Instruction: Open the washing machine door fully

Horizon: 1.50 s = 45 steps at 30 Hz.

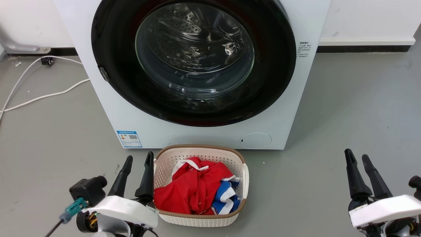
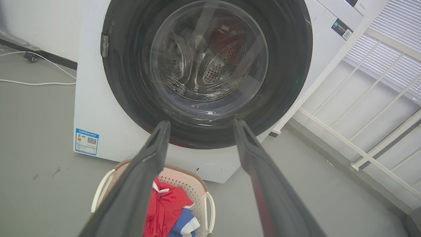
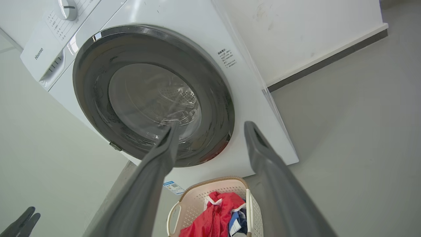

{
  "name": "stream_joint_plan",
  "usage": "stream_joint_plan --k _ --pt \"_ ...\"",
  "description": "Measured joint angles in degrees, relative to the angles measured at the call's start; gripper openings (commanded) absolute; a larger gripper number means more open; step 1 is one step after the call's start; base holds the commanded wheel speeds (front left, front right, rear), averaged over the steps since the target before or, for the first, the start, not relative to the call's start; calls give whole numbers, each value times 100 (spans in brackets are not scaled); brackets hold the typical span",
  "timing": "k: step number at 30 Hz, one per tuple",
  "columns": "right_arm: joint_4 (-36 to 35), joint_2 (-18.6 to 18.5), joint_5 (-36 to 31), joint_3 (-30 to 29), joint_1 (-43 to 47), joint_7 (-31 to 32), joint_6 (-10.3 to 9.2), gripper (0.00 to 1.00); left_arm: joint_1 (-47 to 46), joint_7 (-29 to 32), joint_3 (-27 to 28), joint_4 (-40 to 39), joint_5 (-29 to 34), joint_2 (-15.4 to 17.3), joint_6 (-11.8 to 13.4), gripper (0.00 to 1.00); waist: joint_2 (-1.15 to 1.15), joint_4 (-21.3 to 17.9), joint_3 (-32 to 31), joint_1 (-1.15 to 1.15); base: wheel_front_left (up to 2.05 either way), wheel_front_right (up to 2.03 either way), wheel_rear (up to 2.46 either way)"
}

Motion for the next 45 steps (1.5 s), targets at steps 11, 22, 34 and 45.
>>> stream_joint_plan --k 11,22,34,45 --pt "-270 23 -1028 -23 136 26 0 100 -51 -165 -264 88 911 182 148 100 0 -18 -17 0 0 0 0" --pt "-466 78 -1720 -92 237 157 1 100 -166 -318 -480 175 1550 322 229 100 0 -18 -24 0 0 0 0" --pt "-600 121 -2370 -133 312 200 1 100 -221 -456 -575 275 1993 364 302 100 0 -29 -42 0 0 0 0" --pt "-632 155 -2697 -163 360 172 1 100 -229 -592 -645 320 2251 347 302 100 0 -36 -31 0 0 0 0"
